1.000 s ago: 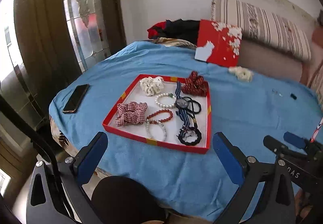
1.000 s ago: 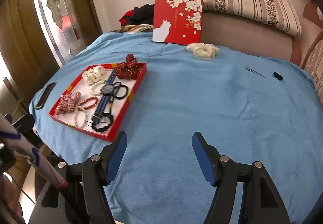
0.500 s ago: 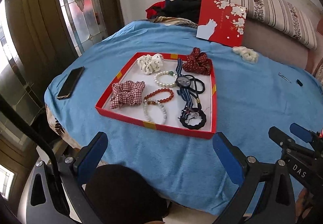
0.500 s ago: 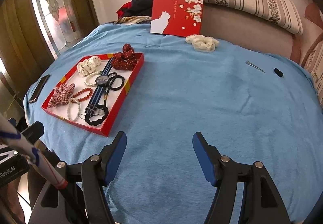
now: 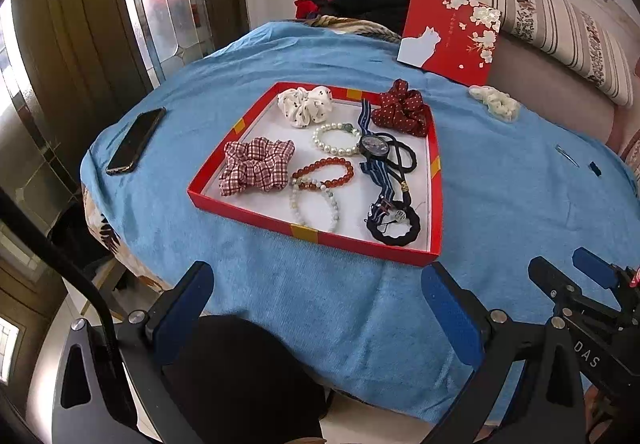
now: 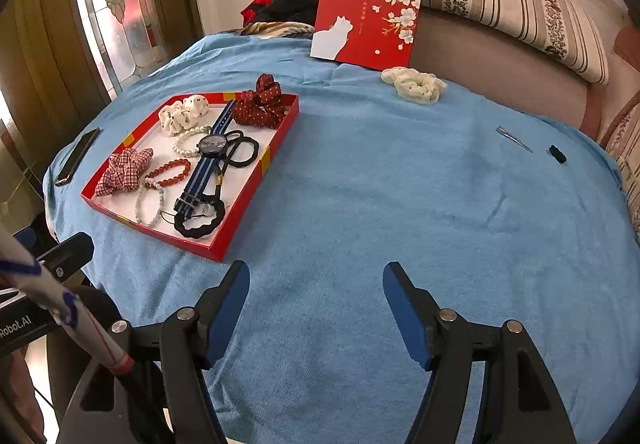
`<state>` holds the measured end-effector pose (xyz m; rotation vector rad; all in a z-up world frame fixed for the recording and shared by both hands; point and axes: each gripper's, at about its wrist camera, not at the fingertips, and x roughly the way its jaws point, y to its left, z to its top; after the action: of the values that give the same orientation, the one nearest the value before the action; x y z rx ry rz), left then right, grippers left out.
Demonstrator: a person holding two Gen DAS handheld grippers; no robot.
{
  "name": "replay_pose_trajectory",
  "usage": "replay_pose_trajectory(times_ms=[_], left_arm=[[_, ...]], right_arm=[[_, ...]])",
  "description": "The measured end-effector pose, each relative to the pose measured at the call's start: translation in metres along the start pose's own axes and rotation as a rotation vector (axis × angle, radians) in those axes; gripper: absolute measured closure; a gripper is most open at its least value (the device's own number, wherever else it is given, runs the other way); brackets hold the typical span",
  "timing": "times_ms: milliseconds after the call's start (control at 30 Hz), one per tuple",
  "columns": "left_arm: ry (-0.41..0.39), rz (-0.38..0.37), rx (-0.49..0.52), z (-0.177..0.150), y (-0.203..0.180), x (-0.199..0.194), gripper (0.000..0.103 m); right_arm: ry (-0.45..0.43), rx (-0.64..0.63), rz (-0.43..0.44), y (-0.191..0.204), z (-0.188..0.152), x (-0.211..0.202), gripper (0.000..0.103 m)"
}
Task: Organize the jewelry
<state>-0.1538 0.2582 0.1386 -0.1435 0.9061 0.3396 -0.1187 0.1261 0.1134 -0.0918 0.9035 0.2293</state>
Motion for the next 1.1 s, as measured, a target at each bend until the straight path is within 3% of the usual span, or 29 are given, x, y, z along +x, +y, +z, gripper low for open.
replay_pose_trajectory(times_ms=[1100], left_arm=[[0.068, -0.02, -0.104, -0.001, 0.042, 0.025, 0.0]], right_arm=[[0.032, -0.144, -0.028, 0.061, 0.012, 0.012, 0.026]])
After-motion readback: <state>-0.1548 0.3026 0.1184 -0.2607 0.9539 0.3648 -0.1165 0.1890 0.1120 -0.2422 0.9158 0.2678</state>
